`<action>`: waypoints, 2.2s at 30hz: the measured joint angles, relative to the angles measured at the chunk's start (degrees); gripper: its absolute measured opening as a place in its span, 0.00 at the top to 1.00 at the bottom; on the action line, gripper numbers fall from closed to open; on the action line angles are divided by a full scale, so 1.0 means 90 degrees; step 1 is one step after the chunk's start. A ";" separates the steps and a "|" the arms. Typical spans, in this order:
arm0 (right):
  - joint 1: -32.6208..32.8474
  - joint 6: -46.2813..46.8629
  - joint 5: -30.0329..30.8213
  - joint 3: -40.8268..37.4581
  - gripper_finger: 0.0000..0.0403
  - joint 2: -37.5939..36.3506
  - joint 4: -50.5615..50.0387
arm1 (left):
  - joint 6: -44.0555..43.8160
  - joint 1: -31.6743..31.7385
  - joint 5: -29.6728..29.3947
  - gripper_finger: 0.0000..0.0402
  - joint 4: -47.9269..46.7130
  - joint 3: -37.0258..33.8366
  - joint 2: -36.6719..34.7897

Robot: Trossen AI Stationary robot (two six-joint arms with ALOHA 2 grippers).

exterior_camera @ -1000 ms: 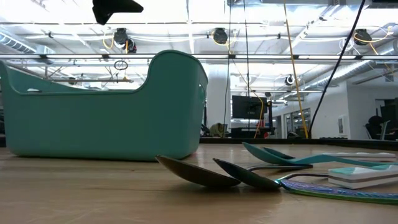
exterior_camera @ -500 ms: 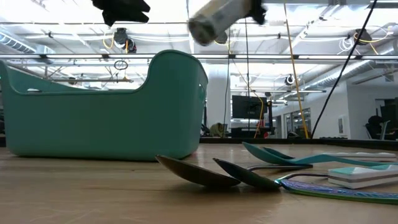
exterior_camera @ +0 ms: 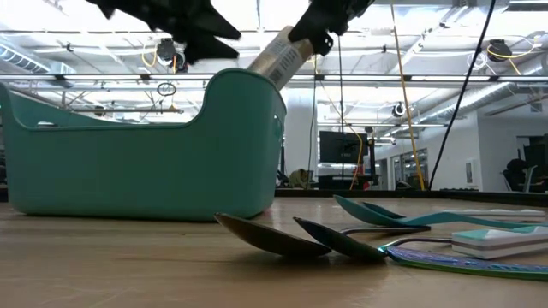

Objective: Pick & Place Food Item
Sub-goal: Put the gold seasoning bottle into the red bin

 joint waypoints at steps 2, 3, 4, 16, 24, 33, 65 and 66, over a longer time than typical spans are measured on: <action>0.0027 -0.0187 0.0325 0.0002 0.33 -0.0006 0.0065 | 0.0042 0.0045 0.0164 0.26 0.0000 0.0077 0.0286; 0.0030 -0.0242 0.0455 0.0002 0.33 -0.0007 0.0089 | 0.0049 0.0056 0.0220 0.24 0.0010 0.0104 0.0399; 0.0030 -0.0264 0.0559 0.0002 0.33 -0.0007 0.0111 | 0.0096 0.0058 0.0243 0.23 0.0024 0.0107 0.0473; 0.0101 -0.0321 0.0080 0.0019 0.33 -0.0234 0.1493 | 0.0689 0.0013 0.0111 0.21 0.0453 0.0118 0.0569; 0.0170 -0.0302 -0.0097 0.0010 0.33 -0.0316 0.1485 | 0.0663 -0.0039 0.0154 0.24 0.0543 0.0122 0.0581; 0.0190 -0.0272 -0.0190 0.0017 0.24 -0.0336 0.1421 | 0.0976 -0.0298 0.0189 0.33 0.1032 0.0103 0.0588; 0.0088 0.1113 0.0297 -0.5226 0.17 -0.1213 1.0189 | -0.0160 0.0230 0.1900 0.33 0.6018 -0.0420 0.2678; 0.0090 0.1168 0.0195 -0.5107 0.17 -0.1058 1.0183 | -0.0145 0.0230 0.1906 0.33 0.5988 -0.0420 0.2679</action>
